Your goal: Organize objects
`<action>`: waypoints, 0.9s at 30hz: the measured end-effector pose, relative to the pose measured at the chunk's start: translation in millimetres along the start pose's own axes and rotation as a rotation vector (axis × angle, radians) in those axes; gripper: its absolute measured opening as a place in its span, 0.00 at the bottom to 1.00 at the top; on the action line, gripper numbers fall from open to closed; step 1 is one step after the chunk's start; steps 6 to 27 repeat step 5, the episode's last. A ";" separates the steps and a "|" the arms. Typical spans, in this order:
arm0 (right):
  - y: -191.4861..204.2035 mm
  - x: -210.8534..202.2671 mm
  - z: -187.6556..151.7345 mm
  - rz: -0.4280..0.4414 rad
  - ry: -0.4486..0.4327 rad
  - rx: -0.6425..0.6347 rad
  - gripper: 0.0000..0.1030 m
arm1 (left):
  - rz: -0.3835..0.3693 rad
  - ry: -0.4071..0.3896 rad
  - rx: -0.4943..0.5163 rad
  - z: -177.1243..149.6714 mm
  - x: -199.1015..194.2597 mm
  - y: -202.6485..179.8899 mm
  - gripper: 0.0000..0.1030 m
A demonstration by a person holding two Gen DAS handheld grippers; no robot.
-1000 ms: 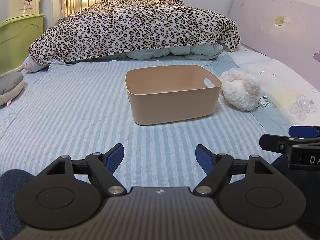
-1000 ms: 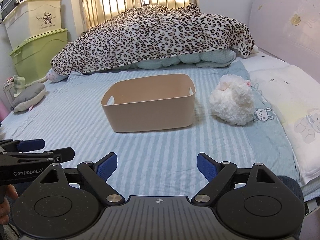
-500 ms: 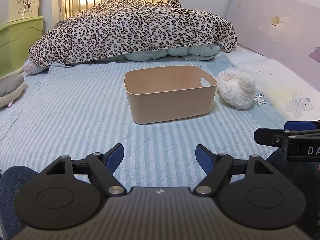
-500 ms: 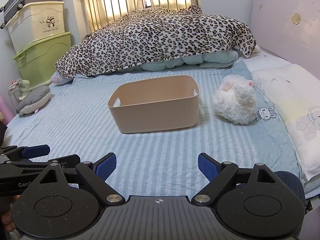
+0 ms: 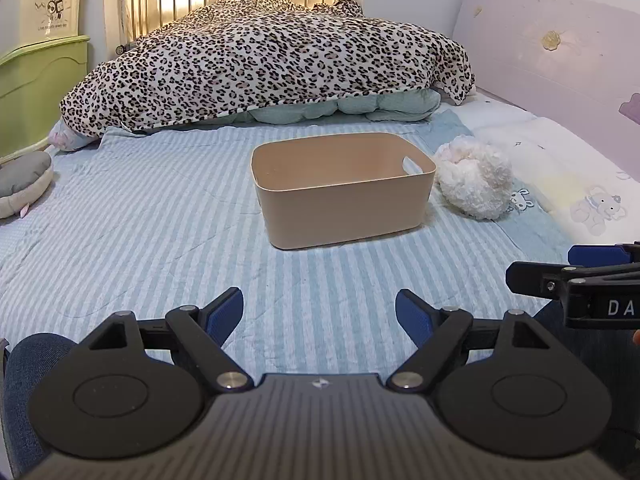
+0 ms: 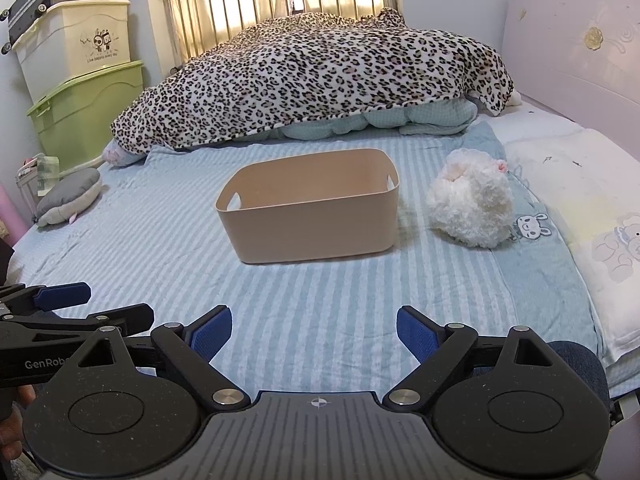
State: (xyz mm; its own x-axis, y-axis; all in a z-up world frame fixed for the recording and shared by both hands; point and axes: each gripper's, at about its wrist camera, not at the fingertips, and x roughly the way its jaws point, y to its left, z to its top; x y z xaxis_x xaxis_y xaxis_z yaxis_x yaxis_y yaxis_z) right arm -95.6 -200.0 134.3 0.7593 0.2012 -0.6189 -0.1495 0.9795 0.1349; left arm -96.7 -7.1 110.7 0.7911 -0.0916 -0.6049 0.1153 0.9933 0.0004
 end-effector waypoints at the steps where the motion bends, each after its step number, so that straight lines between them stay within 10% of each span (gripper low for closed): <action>1: 0.0 0.8 -0.1 -0.001 0.002 0.001 0.88 | 0.000 0.000 0.000 -0.2 -0.3 -0.1 0.82; 27: -0.6 3.5 -0.8 -0.002 0.009 0.002 0.88 | 0.007 0.002 -0.003 1.1 1.1 1.7 0.82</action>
